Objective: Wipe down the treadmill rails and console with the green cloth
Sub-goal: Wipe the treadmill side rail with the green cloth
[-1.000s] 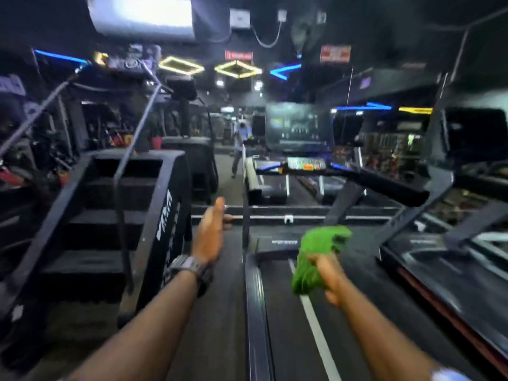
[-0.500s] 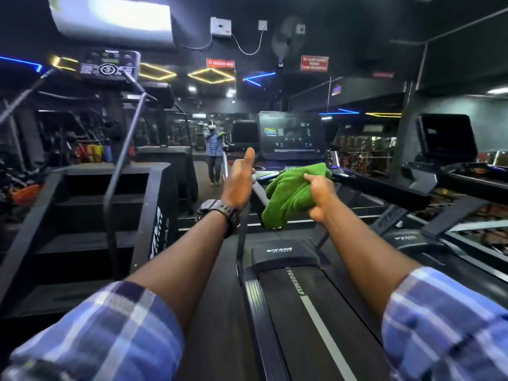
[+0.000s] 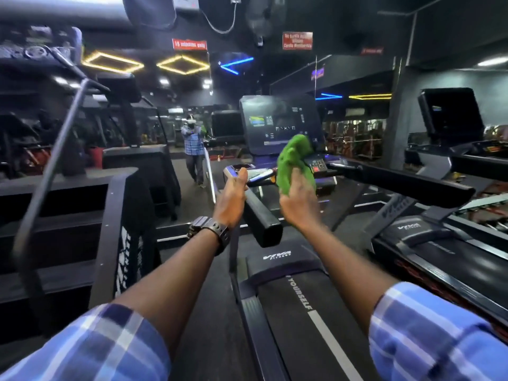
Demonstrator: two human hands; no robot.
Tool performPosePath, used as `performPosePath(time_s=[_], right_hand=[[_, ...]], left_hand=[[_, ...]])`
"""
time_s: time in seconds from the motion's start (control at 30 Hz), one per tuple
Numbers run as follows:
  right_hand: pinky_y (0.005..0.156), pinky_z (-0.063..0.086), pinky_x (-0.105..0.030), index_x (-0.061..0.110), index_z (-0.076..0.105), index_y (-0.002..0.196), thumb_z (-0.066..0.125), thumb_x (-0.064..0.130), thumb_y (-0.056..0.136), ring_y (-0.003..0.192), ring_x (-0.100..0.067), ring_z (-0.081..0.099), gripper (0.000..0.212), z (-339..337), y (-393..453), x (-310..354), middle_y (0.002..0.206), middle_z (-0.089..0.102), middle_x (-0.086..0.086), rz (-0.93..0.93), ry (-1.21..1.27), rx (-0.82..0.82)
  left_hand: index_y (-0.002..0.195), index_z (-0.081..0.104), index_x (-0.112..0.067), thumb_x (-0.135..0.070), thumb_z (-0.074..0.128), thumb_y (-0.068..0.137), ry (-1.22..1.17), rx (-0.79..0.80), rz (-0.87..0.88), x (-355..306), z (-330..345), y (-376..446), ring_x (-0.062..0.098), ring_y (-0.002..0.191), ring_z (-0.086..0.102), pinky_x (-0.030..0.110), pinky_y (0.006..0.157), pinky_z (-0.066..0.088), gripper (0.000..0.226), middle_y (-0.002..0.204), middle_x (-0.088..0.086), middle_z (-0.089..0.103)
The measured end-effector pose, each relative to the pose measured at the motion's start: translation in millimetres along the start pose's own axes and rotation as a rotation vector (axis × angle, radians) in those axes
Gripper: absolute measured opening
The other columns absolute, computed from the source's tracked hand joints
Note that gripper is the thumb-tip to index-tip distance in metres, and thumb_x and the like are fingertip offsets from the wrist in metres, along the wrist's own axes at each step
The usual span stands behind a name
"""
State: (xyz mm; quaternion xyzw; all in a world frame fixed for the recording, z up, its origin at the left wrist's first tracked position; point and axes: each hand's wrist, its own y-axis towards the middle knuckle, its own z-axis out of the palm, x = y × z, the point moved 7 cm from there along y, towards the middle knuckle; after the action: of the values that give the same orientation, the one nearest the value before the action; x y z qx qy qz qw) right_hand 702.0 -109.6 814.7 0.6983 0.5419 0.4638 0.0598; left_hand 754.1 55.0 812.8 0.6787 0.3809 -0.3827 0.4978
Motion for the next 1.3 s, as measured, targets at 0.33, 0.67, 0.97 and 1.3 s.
performPosePath(time_s=[0.33, 0.67, 0.97, 1.3], right_hand=[[0.098, 0.043, -0.058, 0.047, 0.045, 0.134, 0.055, 0.055, 0.088, 0.127, -0.036, 0.035, 0.048, 176, 34, -43, 0.152, 0.025, -0.004, -0.085, -0.638, 0.493], [0.078, 0.046, -0.044, 0.036, 0.041, 0.135, 0.048, 0.043, 0.094, 0.106, -0.038, 0.054, 0.042, 244, 94, -37, 0.131, 0.047, -0.006, 0.003, -0.874, 0.364], [0.114, 0.026, -0.058, 0.045, 0.059, 0.128, 0.057, 0.041, 0.085, 0.149, -0.032, 0.020, 0.044, 215, 14, -21, 0.156, 0.037, 0.015, -0.416, -1.159, 0.722], [0.105, 0.031, -0.059, 0.045, 0.046, 0.139, 0.049, 0.044, 0.092, 0.142, -0.041, 0.025, 0.047, 263, 64, -18, 0.164, 0.016, 0.000, -0.227, -1.315, 0.493]], left_hand=[[0.092, 0.055, -0.011, -0.044, 0.032, 0.098, 0.202, 0.047, 0.072, 104, 13, 144, 0.030, 0.104, 0.053, 0.034, 0.083, 0.035, 0.041, 0.106, 0.016, 0.060], [0.105, 0.064, -0.011, -0.051, 0.024, 0.098, 0.226, 0.525, 0.157, 190, 65, 255, 0.025, 0.112, 0.056, 0.035, 0.101, 0.038, 0.056, 0.116, 0.010, 0.064], [0.098, 0.061, -0.008, -0.049, 0.020, 0.099, 0.368, 0.603, 0.383, 191, 53, 262, 0.030, 0.109, 0.055, 0.037, 0.092, 0.037, 0.057, 0.113, 0.017, 0.062], [0.103, 0.064, -0.011, -0.065, 0.012, 0.087, 0.394, 0.645, 0.438, 207, 52, 266, 0.029, 0.108, 0.058, 0.041, 0.094, 0.043, 0.076, 0.112, 0.012, 0.066]])
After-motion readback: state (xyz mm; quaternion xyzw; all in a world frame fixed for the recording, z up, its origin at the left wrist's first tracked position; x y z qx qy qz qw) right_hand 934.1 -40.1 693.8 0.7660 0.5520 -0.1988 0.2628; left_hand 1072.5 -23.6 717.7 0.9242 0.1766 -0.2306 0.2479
